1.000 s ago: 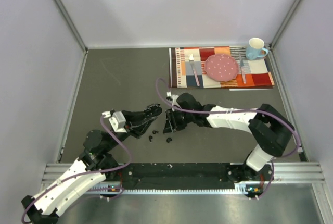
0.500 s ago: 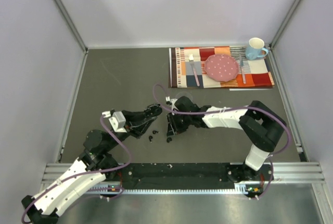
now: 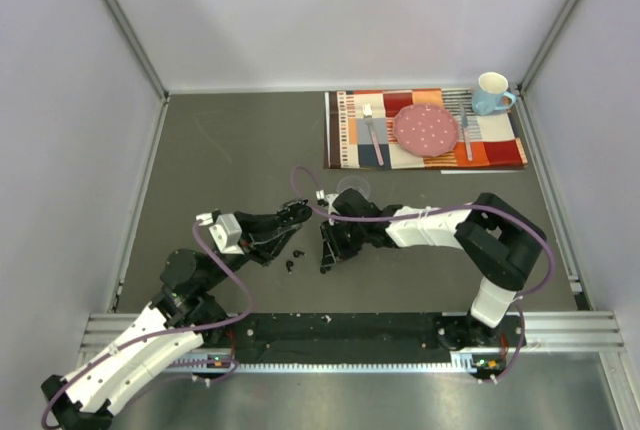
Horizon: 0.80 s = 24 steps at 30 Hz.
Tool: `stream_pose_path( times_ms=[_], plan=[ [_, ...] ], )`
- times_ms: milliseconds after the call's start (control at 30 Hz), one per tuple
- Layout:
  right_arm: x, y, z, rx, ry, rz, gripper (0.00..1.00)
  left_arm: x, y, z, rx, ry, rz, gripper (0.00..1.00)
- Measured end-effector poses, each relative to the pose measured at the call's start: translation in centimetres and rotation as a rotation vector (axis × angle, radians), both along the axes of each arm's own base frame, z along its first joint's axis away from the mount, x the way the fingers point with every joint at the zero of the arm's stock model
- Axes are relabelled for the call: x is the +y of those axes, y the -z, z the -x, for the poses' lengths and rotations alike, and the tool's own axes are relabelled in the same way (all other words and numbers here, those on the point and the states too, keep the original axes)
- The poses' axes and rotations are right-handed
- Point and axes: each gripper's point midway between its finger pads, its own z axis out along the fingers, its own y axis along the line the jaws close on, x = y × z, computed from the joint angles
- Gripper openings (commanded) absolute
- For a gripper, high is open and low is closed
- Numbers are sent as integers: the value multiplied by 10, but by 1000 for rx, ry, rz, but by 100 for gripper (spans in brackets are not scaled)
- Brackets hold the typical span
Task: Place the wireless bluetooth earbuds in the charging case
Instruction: Adjust the earbud at the center of the board.
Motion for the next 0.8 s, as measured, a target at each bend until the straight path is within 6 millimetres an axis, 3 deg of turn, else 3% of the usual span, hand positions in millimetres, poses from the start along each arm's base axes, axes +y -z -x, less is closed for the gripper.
stream_pose_path(
  times_ms=[800],
  plan=[
    [10,2,11,-4,14,-37,24,0,1,2,15,10,12,0]
  ],
)
